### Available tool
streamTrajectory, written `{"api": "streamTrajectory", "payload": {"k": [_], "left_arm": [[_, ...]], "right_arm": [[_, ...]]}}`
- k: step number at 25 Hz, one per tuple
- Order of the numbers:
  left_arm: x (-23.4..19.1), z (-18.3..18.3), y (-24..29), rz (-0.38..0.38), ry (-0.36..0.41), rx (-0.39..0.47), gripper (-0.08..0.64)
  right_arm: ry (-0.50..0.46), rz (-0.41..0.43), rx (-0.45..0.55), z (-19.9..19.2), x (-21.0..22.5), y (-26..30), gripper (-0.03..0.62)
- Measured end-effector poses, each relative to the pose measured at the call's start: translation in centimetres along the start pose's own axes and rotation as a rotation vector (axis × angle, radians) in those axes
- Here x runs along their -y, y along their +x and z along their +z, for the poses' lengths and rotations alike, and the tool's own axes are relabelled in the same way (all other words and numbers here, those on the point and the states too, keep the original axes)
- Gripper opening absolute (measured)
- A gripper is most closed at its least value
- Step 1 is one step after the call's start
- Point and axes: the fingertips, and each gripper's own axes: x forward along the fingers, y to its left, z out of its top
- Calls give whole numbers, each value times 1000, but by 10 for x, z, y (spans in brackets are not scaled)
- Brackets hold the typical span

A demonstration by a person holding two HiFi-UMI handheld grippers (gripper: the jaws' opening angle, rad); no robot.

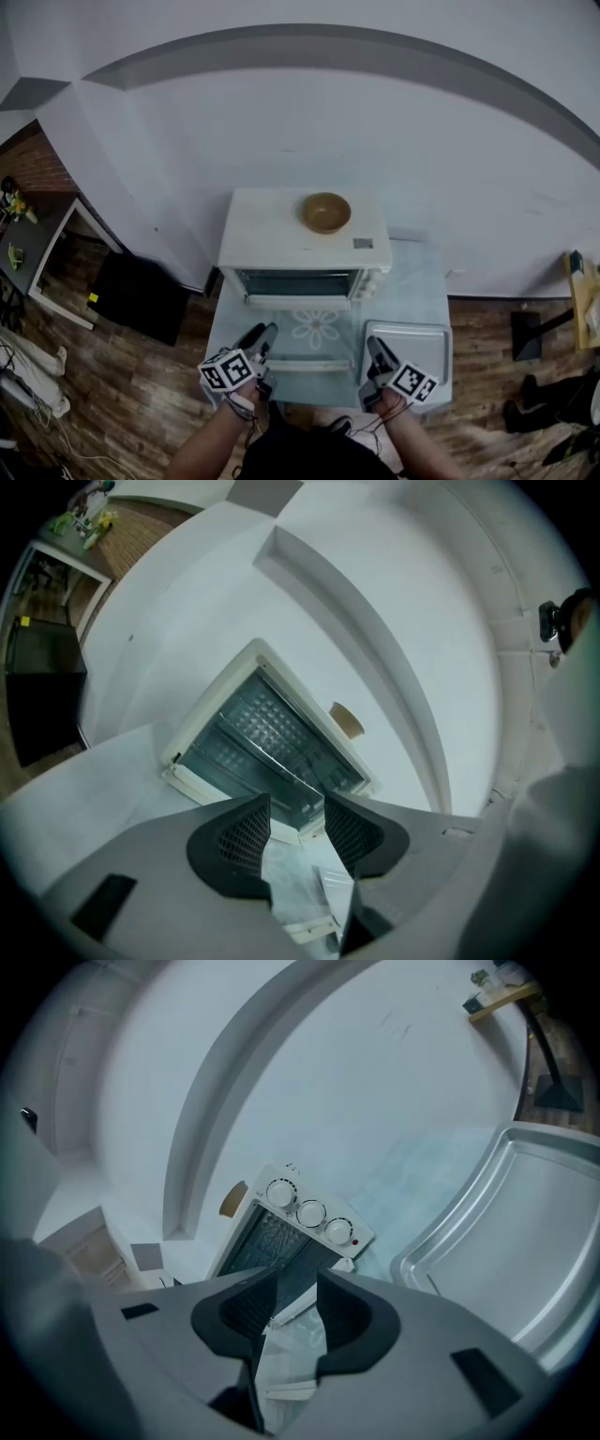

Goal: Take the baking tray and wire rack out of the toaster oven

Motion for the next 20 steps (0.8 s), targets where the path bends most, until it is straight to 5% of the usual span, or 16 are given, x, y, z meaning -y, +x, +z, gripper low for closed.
{"api": "streamTrajectory", "payload": {"k": [3,7,20], "left_arm": [[-19,28,8,38,13,45,126],[-33,54,28,13,-69,77,127],[-81,74,95,44,-262,118,142]], "right_arm": [[-18,29,-10,-7,-22,26,137],[-35,66,-28,-14,-48,65,137],[-37,47,-33,-17,-60,161,149]]}}
